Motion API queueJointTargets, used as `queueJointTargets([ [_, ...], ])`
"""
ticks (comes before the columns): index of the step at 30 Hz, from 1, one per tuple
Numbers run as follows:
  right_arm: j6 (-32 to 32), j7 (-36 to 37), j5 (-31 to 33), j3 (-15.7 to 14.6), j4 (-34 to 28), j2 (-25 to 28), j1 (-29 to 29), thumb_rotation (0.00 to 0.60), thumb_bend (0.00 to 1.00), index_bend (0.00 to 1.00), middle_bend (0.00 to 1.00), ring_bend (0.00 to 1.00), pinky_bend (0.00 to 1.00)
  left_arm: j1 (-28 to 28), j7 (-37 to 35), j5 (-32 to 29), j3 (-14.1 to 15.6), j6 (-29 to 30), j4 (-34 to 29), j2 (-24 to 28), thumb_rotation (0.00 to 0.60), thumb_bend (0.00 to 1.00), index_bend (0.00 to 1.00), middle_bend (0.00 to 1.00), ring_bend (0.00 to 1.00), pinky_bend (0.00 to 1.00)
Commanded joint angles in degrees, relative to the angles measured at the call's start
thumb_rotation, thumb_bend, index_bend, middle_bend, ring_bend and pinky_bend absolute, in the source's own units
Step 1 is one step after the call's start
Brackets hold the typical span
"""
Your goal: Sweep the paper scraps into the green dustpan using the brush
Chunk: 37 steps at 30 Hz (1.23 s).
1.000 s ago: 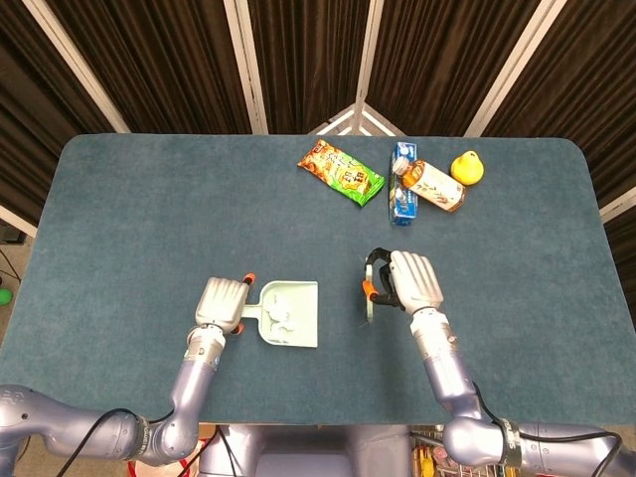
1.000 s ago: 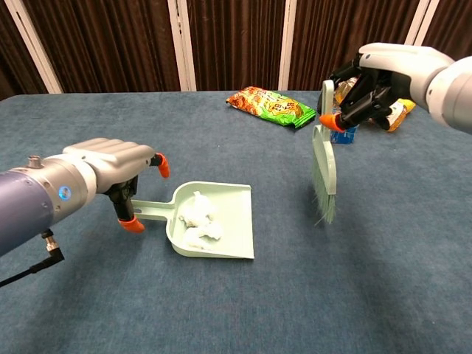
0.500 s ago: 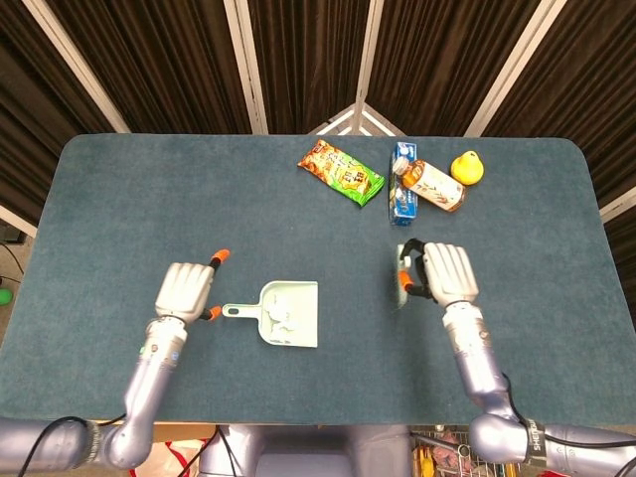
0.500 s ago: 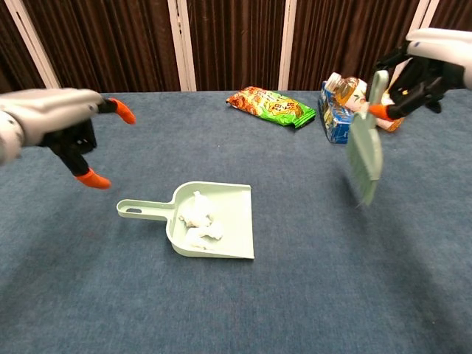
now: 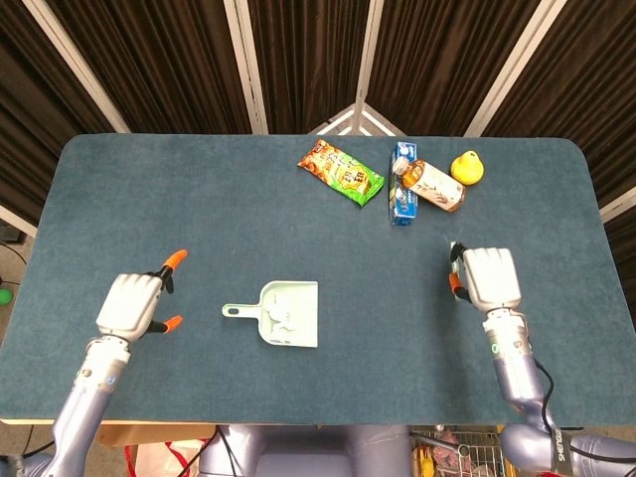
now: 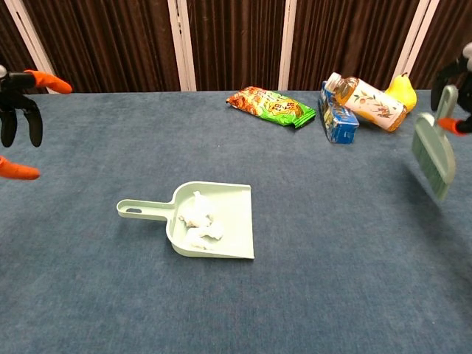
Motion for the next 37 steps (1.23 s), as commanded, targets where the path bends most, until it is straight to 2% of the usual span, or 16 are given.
queueJointTargets([
  [1,-4.3,-1.7,2.4,-1.8,-4.3,1.0,-0.1,0.600,0.48,0.19,0.36,0.36,0.42,2.8,-3.0,3.5,2.7,0.2,0.3,1.6,0.600,0.00,0.02,0.13,0.19,0.30],
  [2,-5.0,-2.2,3.1,-1.9,-5.3,1.4,0.0,0.600,0.48,0.08,0.23,0.21,0.30,3.2,-3.5,4.1,3.0,0.2,0.5,1.8,0.600,0.00,0.01,0.09,0.14,0.26],
  [3,-5.7,-2.6,3.9,-2.0,-6.5,1.5,0.2,0.600,0.46,0.02,0.11,0.09,0.20,3.7,-3.9,4.7,3.4,0.1,0.6,1.9,0.600,0.00,0.00,0.03,0.08,0.20],
  [5,-6.3,-2.3,4.9,-1.8,-9.2,1.7,0.3,0.600,0.40,0.00,0.01,0.01,0.10,4.6,-4.9,6.2,4.1,-0.1,1.2,2.2,0.600,0.00,0.00,0.00,0.02,0.13],
  [6,-6.4,-1.7,5.0,-1.5,-10.3,1.7,0.1,0.600,0.36,0.00,0.00,0.00,0.08,5.0,-5.2,6.9,4.4,-0.1,1.5,2.3,0.600,0.00,0.00,0.00,0.01,0.10],
  [9,-6.2,0.8,4.5,-0.8,-13.6,2.0,-0.4,0.600,0.31,0.00,0.00,0.00,0.07,6.3,-6.4,8.8,5.3,0.0,2.5,2.5,0.600,0.00,0.00,0.00,0.00,0.08],
  [12,-5.5,2.6,2.5,-0.9,-16.1,3.4,-1.4,0.600,0.31,0.00,0.00,0.00,0.07,7.7,-7.8,10.4,6.2,-0.1,3.8,2.8,0.600,0.00,0.00,0.00,0.00,0.08],
  [17,-3.9,5.0,-2.9,-3.3,-17.2,7.3,-4.3,0.600,0.31,0.00,0.00,0.00,0.05,10.2,-10.3,14.0,7.7,0.9,6.7,3.3,0.600,0.00,0.00,0.00,0.00,0.08],
  [23,1.1,11.2,-13.9,-9.4,-11.4,11.8,-11.6,0.600,0.30,0.00,0.00,0.00,0.03,13.6,-12.6,20.7,9.2,4.6,11.4,3.5,0.600,0.00,0.00,0.00,0.00,0.04],
  [28,9.6,21.8,-22.7,-13.3,-4.7,12.4,-20.1,0.600,0.31,0.00,0.00,0.00,0.01,16.5,-13.8,24.4,10.0,7.5,15.3,3.3,0.600,0.00,0.00,0.00,0.00,0.00],
  [32,14.1,26.6,-26.5,-14.7,-0.8,12.5,-24.4,0.600,0.30,0.00,0.00,0.00,0.00,17.9,-14.6,23.9,9.0,8.4,16.7,3.4,0.600,0.00,0.00,0.00,0.00,0.00],
  [37,16.4,30.6,-28.9,-13.9,1.0,12.0,-26.6,0.600,0.31,0.00,0.00,0.00,0.00,18.8,-14.8,22.3,7.4,7.8,16.5,3.4,0.600,0.00,0.00,0.00,0.00,0.00],
])
